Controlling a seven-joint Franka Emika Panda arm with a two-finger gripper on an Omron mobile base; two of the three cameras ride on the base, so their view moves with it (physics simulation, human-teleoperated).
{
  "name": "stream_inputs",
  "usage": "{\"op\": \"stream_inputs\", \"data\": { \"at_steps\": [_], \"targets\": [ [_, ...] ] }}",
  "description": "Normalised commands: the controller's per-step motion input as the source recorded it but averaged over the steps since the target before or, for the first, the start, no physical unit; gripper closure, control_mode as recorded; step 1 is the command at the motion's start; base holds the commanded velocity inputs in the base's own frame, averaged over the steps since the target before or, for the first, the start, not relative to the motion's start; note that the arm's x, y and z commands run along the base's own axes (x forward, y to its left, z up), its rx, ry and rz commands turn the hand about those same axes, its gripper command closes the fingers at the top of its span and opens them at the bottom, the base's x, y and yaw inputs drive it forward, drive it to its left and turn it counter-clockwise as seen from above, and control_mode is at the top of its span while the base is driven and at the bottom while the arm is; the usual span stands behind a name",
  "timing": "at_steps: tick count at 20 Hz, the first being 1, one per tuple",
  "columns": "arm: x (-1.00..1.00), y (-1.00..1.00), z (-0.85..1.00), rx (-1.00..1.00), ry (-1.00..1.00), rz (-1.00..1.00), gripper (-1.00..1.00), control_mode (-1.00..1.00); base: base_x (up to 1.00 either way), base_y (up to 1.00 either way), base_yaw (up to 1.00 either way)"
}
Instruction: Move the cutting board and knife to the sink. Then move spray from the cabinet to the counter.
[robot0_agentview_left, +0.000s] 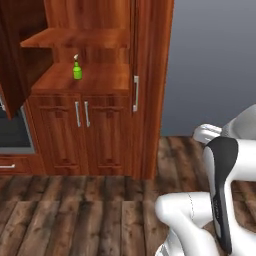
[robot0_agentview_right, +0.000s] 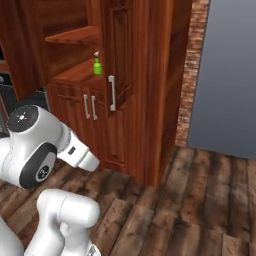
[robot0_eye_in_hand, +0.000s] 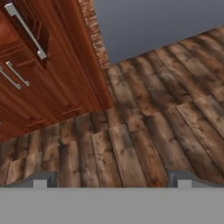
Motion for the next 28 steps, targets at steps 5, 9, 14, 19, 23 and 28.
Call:
{"op": "stream_inputs", "data": {
  "at_steps": [5,9,14,19,23,28],
  "targets": [
    [0.0,0.0,0.0,0.0,0.0,0.0,-1.0,1.0,0.32,0.94,0.0],
    [0.0,0.0,0.0,0.0,0.0,0.0,-1.0,1.0,0.12,1.0,0.0],
    [0.0,0.0,0.0,0.0,0.0,0.0,-1.0,1.0,0.55,1.0,0.0],
    [0.0,0.0,0.0,0.0,0.0,0.0,-1.0,1.0,1.0,0.62,-0.01],
    [0.0,0.0,0.0,0.0,0.0,0.0,-1.0,1.0,1.0,0.91,0.0],
    [0.0,0.0,0.0,0.0,0.0,0.0,-1.0,1.0,1.0,0.34,-0.05]
  ]
}}
